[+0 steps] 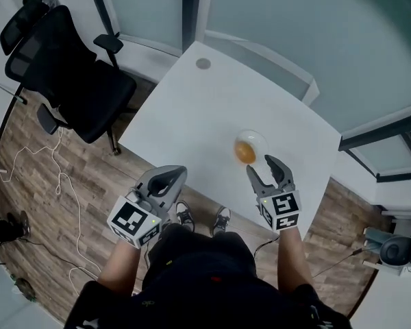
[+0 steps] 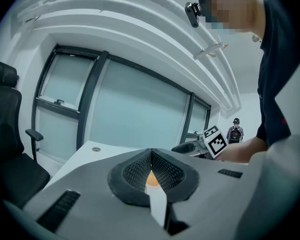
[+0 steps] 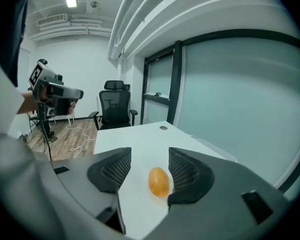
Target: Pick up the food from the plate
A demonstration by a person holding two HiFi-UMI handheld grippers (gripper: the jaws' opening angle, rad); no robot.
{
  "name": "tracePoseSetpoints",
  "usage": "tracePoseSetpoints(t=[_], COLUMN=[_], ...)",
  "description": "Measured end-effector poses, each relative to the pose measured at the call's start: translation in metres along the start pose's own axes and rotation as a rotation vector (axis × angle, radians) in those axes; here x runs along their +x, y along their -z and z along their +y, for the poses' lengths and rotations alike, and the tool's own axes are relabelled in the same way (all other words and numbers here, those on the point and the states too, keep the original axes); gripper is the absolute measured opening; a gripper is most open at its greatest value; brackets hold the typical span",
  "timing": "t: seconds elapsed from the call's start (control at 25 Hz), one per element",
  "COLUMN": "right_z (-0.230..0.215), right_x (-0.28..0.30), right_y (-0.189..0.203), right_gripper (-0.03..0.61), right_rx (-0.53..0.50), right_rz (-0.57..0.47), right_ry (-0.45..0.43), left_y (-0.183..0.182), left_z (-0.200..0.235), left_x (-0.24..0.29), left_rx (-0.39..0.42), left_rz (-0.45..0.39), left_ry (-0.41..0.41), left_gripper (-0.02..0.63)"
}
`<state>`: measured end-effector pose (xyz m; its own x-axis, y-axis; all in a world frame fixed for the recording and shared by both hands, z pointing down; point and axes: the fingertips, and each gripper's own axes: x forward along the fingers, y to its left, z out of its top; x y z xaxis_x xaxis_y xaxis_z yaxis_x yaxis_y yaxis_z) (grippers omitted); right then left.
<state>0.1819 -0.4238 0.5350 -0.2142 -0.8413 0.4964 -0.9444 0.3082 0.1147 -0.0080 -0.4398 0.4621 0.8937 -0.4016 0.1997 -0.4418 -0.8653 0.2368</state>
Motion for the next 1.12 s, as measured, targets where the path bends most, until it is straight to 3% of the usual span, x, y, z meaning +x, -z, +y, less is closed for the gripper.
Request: tracePoseSetpoints(t=[0.28, 0.48, 0.8, 0.92, 1.12], right_z=[-0.028, -0.034, -0.030, -0.032, -0.038], right_x=[0.072, 0.114, 0.150, 0.151, 0.135], right_y=[0.061, 0.109, 0.142, 0.136, 0.092], right_gripper=[0.337, 0.347, 0.352, 0.348, 0.336], right_rx=[-0.018, 0.002, 0.009, 0.025, 0.073], right_rz=[0.172, 0.290, 0.379, 0.358, 0.212], right_ry=[-0.063, -0.140, -0.193, -0.176, -0.136], left_y=[0.012, 0.027, 0.049, 0.049, 0.042], left_z=[-0.006, -0.004, 0.002, -0.001, -0.003], left_x=[0.015, 0.022, 0.023, 0.022, 0.020], left_rx=[-0.087, -0.112, -0.149, -0.145, -0.138], left_rz=[0.012, 0.045, 0.097, 0.097, 0.084], left_ry=[-0.034, -0.092, -0.151, -0.147, -0.147], left_gripper=[0.023, 0.023, 0.023, 0.023, 0.023])
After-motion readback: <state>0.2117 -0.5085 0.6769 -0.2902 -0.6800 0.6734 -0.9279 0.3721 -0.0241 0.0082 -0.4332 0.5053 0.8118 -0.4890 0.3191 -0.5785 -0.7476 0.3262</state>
